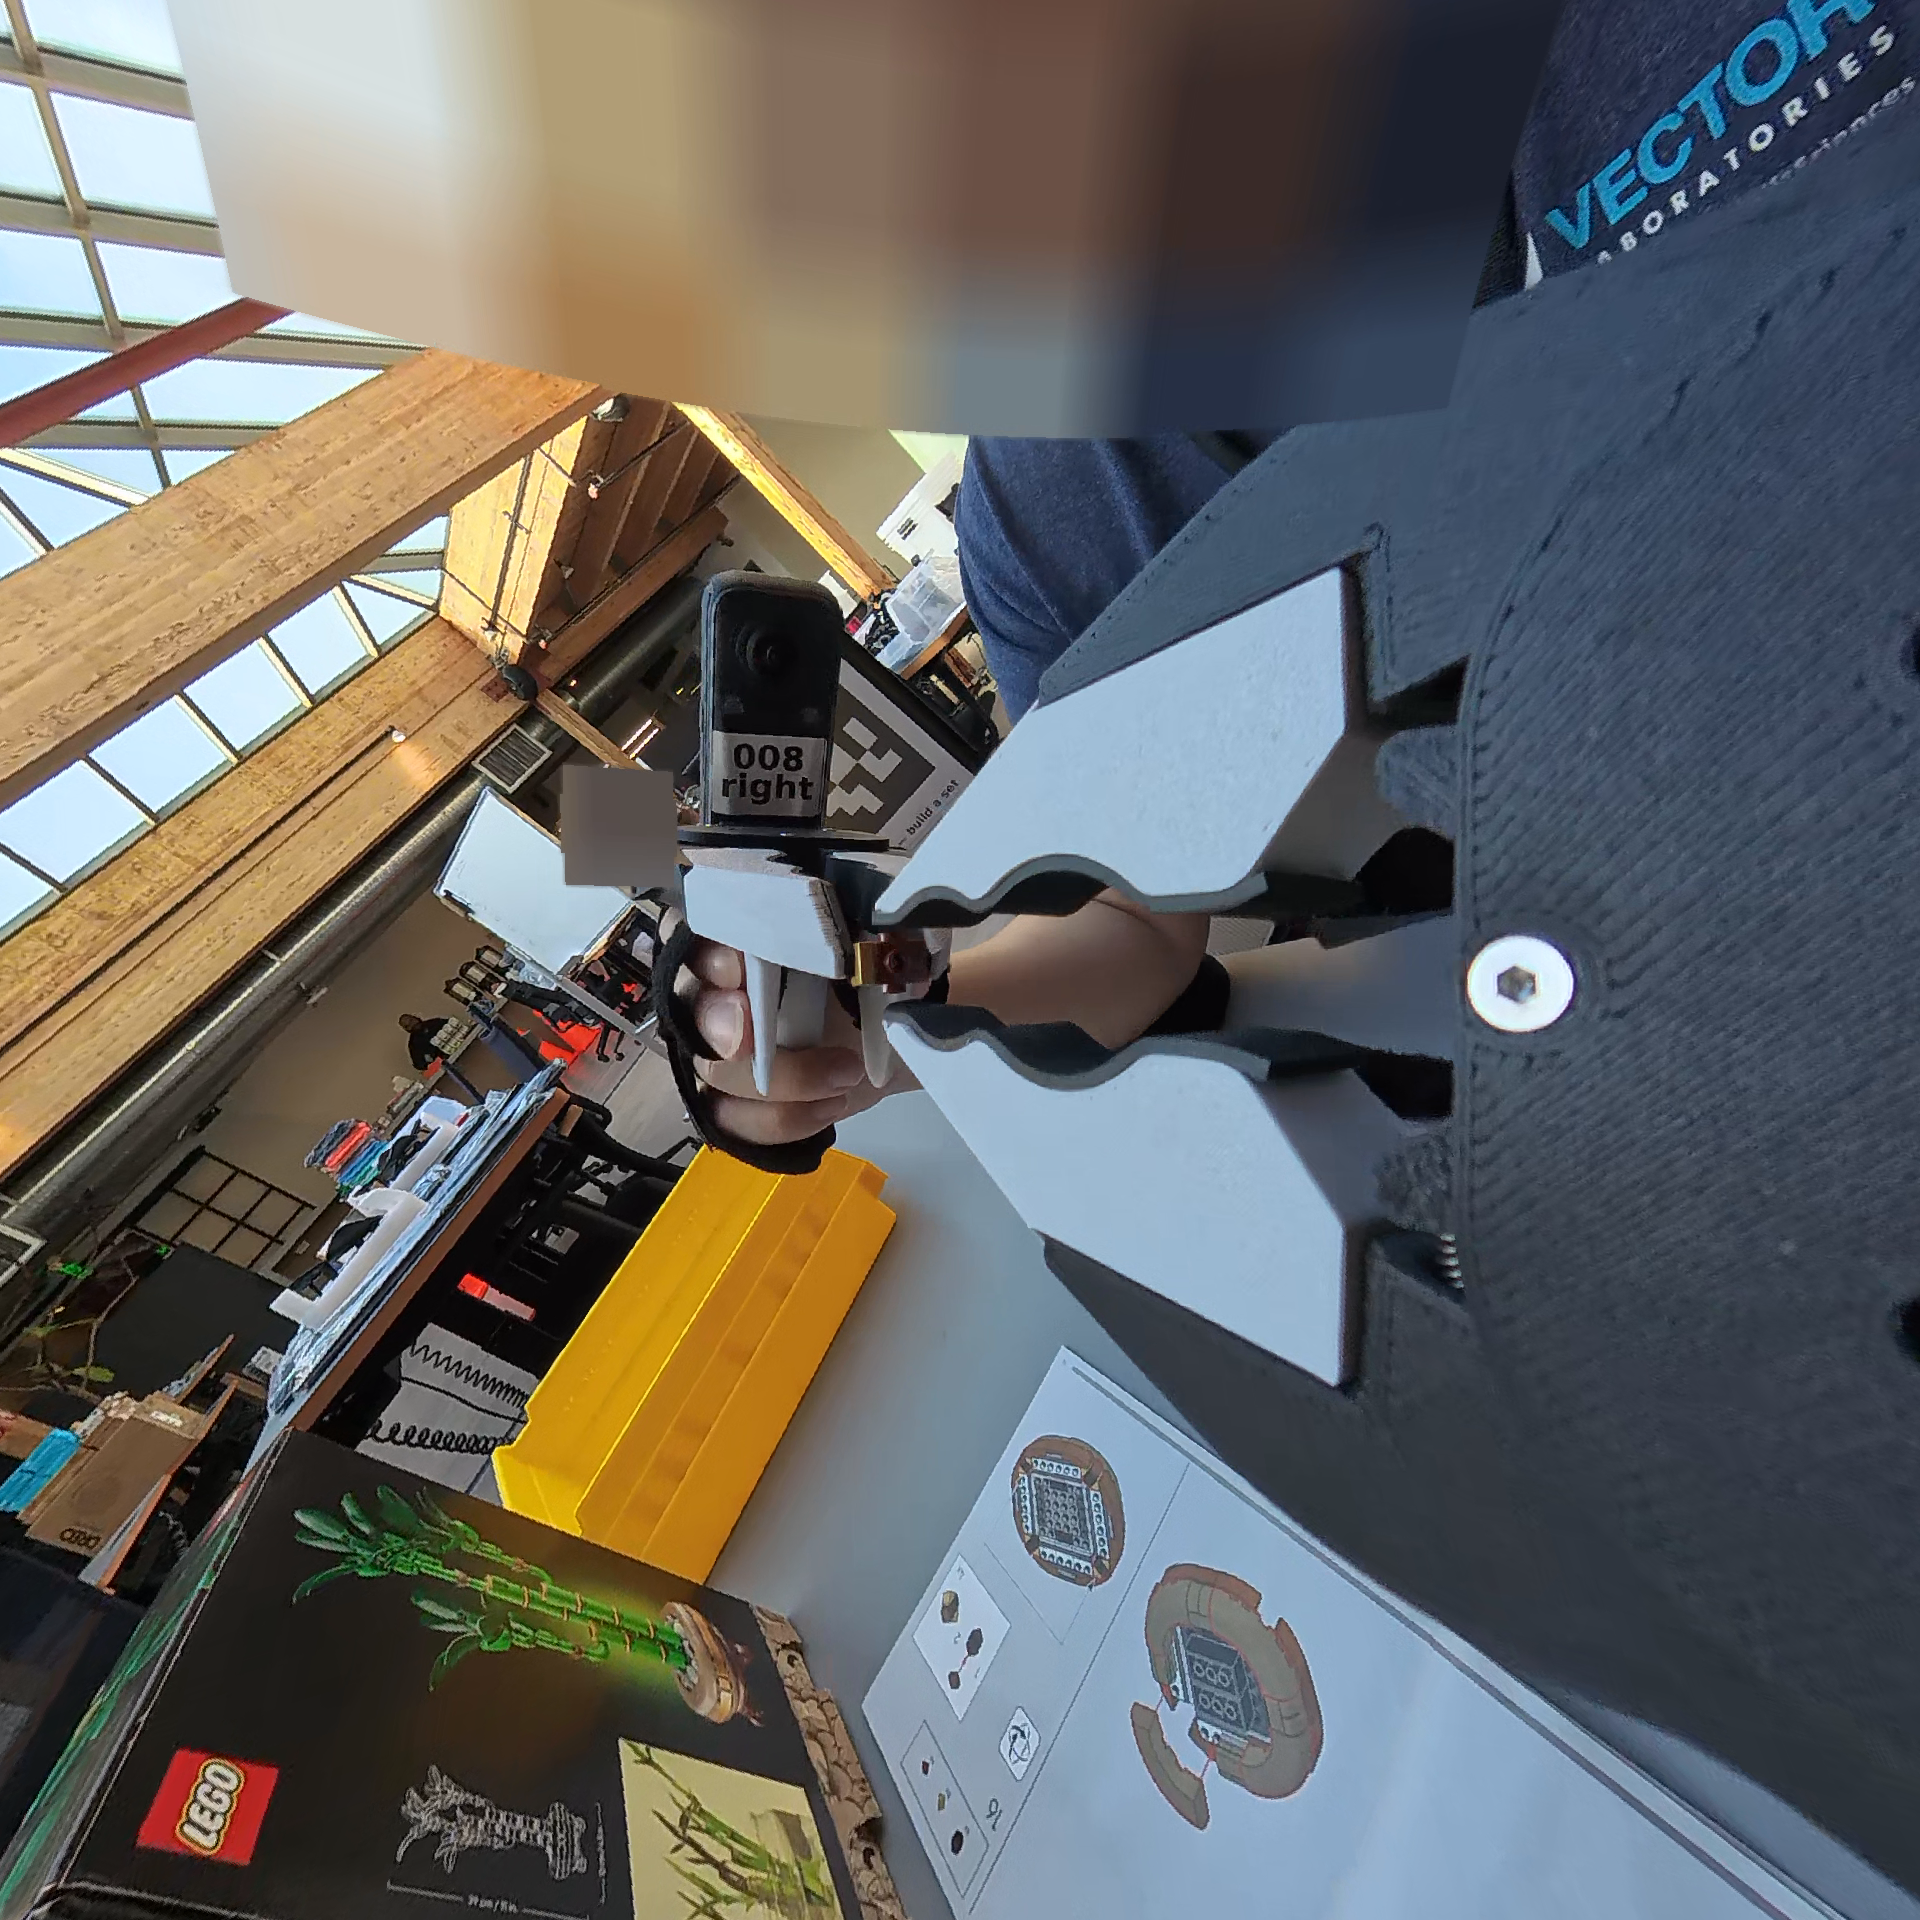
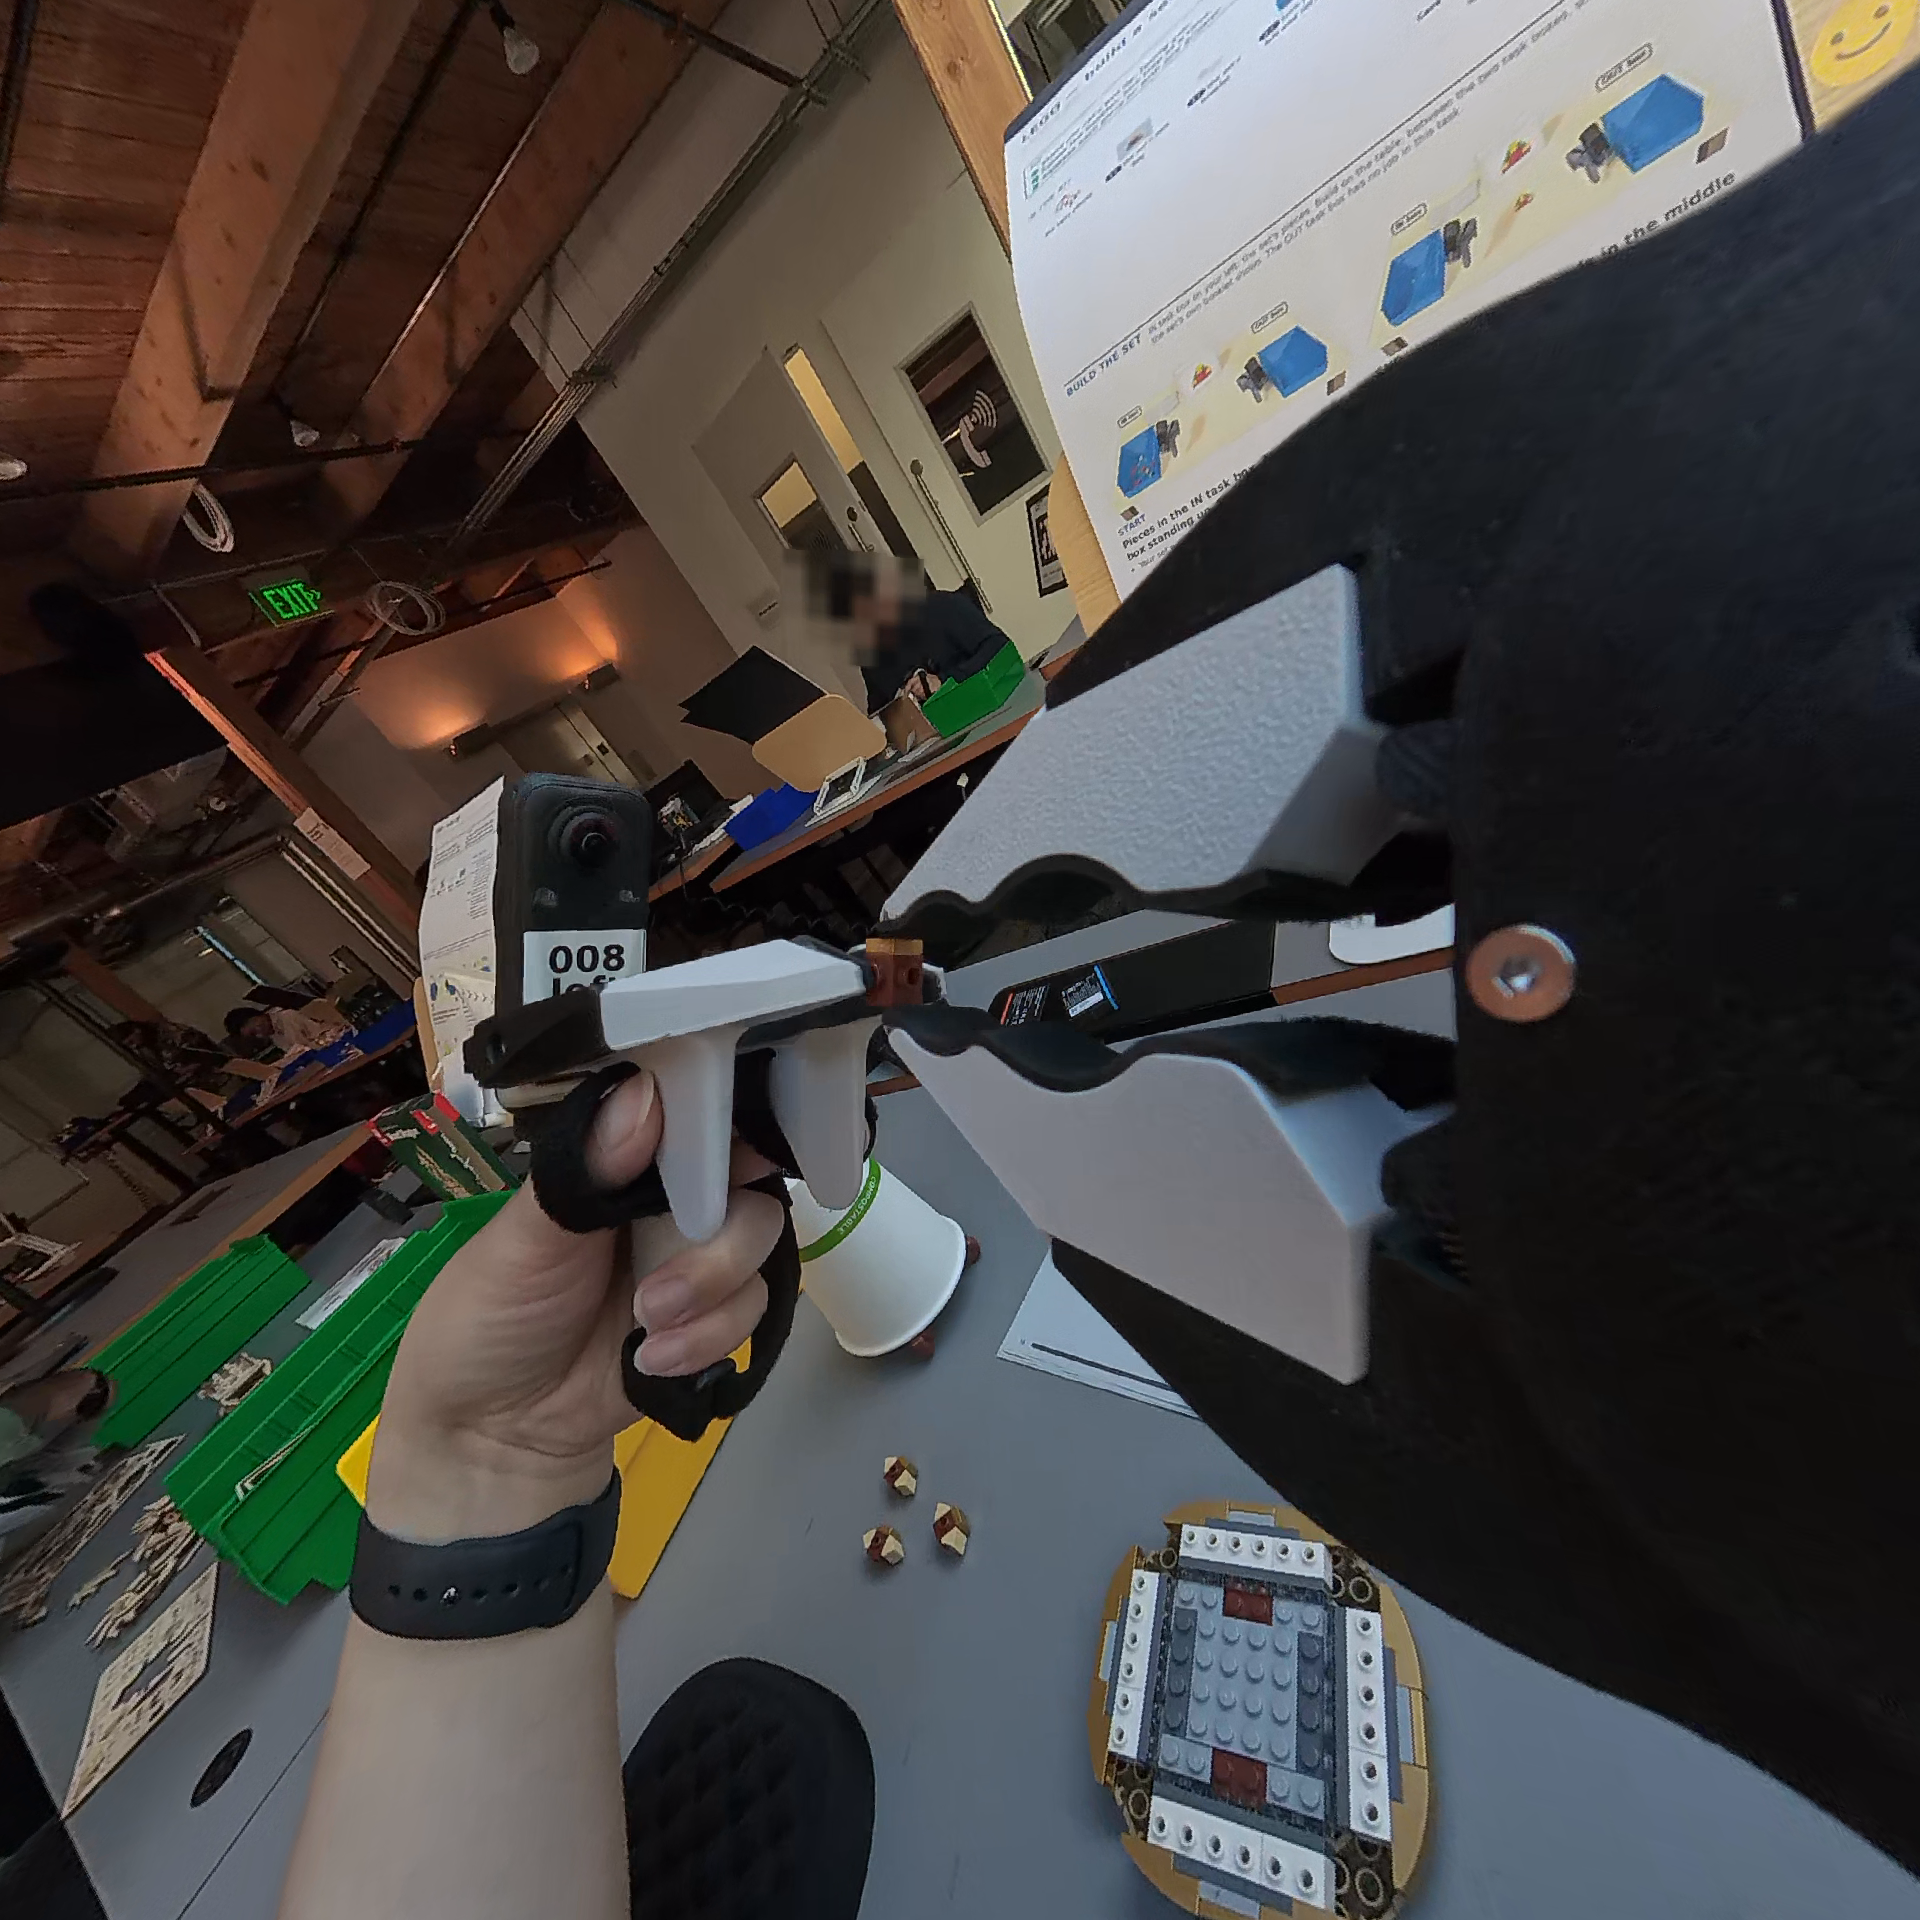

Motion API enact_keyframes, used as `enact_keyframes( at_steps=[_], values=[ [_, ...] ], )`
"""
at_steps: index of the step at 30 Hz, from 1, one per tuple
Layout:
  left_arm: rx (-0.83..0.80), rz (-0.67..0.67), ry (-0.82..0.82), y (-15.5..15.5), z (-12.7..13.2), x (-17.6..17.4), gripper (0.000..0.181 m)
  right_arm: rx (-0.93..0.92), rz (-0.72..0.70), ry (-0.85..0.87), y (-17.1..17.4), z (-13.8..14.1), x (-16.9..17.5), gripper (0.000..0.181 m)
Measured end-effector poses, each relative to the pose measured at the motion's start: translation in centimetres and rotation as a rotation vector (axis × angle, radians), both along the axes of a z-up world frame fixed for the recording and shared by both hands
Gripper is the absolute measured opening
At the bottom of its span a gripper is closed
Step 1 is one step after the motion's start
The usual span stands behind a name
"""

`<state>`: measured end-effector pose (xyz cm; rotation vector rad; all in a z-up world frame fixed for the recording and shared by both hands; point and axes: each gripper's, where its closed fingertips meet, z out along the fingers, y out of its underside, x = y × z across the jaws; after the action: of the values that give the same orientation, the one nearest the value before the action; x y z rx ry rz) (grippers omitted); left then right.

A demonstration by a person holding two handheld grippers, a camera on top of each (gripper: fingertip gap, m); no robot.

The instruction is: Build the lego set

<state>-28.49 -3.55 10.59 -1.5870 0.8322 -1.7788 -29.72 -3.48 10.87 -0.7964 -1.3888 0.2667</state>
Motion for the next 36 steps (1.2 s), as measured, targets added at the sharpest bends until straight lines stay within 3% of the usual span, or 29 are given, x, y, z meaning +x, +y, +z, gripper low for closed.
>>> enact_keyframes(
  at_steps=[11,12,14,17,20,23,26,29,31,36],
  values=[
    [0.047,0.033,-0.005,0.3,0.0,0.0,0.009,0.024,-0.025,0.004,0.4,0.0,0.0,0.012],
    [0.060,0.044,0.001,0.4,0.1,0.0,0.009,0.001,-0.021,0.006,0.4,0.0,-0.1,0.012],
    [0.061,0.070,-0.024,0.8,0.5,-0.5,0.009,-0.052,-0.017,0.011,0.5,0.3,0.1,0.030],
    [0.033,0.100,-0.054,1.7,0.8,-2.1,0.009,-0.193,0.015,-0.070,0.1,-0.6,1.3,0.029],
    [0.042,0.158,-0.065,2.5,1.3,-4.2,0.009,-0.428,0.008,-0.188,0.0,-3.6,2.8,0.027],
    [0.077,0.245,0.004,3.3,0.8,-5.9,0.009,-0.643,-0.093,-0.317,-0.3,-9.5,4.3,0.020],
    [0.100,0.345,0.063,4.1,0.6,-7.2,0.009,-0.849,-0.321,-0.391,-1.4,-16.6,6.7,0.013],
    [0.125,0.404,0.109,4.5,0.3,-7.8,0.009,-1.020,-0.512,-0.356,-3.8,-21.3,8.5,0.012],
    [0.120,0.406,0.101,4.5,0.5,-7.8,0.009,-1.104,-0.647,-0.304,-5.0,-23.0,9.5,0.012],
    [0.098,0.403,0.107,4.7,0.2,-7.3,0.009,-1.283,-0.772,-0.293,-7.7,-25.3,9.9,0.018]
  ],
)
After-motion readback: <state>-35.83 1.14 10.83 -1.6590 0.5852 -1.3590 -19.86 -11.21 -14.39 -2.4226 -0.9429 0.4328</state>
